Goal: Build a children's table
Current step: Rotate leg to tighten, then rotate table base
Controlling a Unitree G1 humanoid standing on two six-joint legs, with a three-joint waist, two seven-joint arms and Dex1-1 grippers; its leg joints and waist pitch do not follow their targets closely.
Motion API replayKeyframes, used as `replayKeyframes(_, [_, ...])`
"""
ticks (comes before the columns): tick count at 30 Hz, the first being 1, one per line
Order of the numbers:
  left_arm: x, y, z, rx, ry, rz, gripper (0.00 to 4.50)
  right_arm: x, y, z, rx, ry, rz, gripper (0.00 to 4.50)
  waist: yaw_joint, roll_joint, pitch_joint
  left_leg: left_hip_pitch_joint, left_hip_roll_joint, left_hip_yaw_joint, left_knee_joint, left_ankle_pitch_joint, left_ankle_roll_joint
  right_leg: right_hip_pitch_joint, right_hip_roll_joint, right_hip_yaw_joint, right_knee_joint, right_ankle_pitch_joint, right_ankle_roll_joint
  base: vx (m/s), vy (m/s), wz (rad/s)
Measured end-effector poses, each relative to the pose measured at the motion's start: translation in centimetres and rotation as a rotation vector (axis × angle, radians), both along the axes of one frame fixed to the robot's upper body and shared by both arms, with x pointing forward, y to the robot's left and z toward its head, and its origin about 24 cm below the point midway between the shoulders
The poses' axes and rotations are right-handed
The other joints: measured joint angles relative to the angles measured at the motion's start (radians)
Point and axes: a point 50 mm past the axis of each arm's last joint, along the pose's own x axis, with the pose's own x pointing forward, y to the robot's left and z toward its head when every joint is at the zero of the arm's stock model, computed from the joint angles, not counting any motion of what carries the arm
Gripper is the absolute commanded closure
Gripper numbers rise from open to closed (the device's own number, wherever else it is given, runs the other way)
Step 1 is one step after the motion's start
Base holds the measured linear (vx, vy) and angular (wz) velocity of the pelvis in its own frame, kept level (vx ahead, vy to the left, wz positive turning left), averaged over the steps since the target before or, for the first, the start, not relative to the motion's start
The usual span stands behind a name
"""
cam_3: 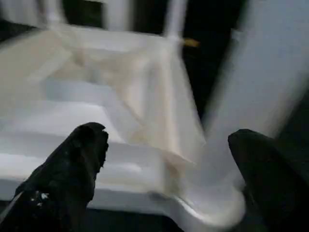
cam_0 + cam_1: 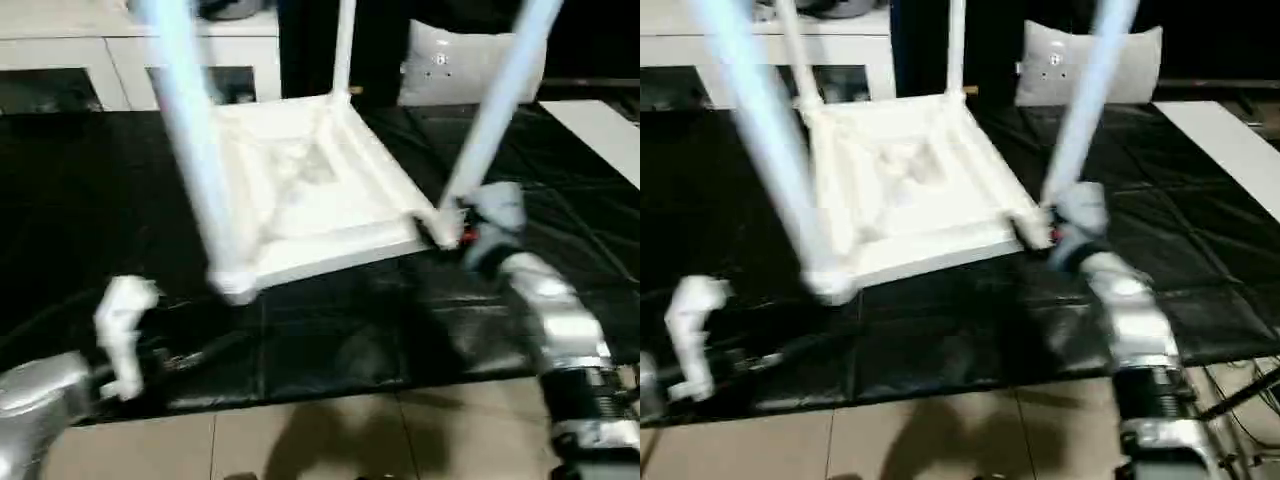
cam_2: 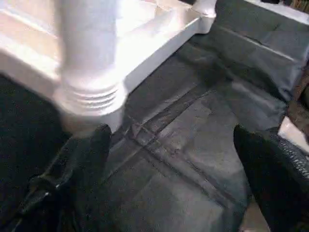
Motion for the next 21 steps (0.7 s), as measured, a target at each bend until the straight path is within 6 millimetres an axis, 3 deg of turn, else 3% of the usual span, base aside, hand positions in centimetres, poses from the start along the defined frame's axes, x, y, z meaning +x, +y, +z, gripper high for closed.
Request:
replayKeyframes(3, [0.7,1.8,0.4,0.023,-0.056,0.085,0.08,-0.2,-1.2,-0.3,-0.016,0.011,-0.045,0.0,-0.009,0.0,0.0,0.002,0.001,0.0,0.0,0.0,-0.002,0.003,0.001,0.0,0.0,0.0,0.0,0.0,0.0,0.0])
replayKeyframes(7, [2.3,1.8,1.1,0.025,-0.139,0.107,0.08,-0.4,-0.6,-0.9,-0.018,0.029,-0.031,0.0,-0.019,0.0,0.0,0.006,0.002,0.001,0.0,0.0,-0.002,0.004,0.002,-0.001,0.0,0.0,0.0,0.0,0.0,0.0])
replayKeyframes(15, [8.1,-2.9,2.8,-0.013,-0.245,0.045,0.08,-0.8,2.8,-3.0,0.003,0.111,0.06,0.0,-0.022,0.001,0.0,0.004,0.003,0.002,0.0,0.002,0.0,0.002,0.002,0.0,0.002,0.003,-0.004,0.0,0.0,0.0])
replayKeyframes(21, [9.7,-4.4,3.1,-0.04,-0.255,0.004,0.08,-1.1,3.3,-3.7,-0.009,0.158,0.072,0.0,-0.022,0.0,0.0,0.001,0.004,0.003,-0.001,0.003,0.002,0.0,0.002,-0.001,0.004,0.002,-0.006,0.0,0.0,0.0])
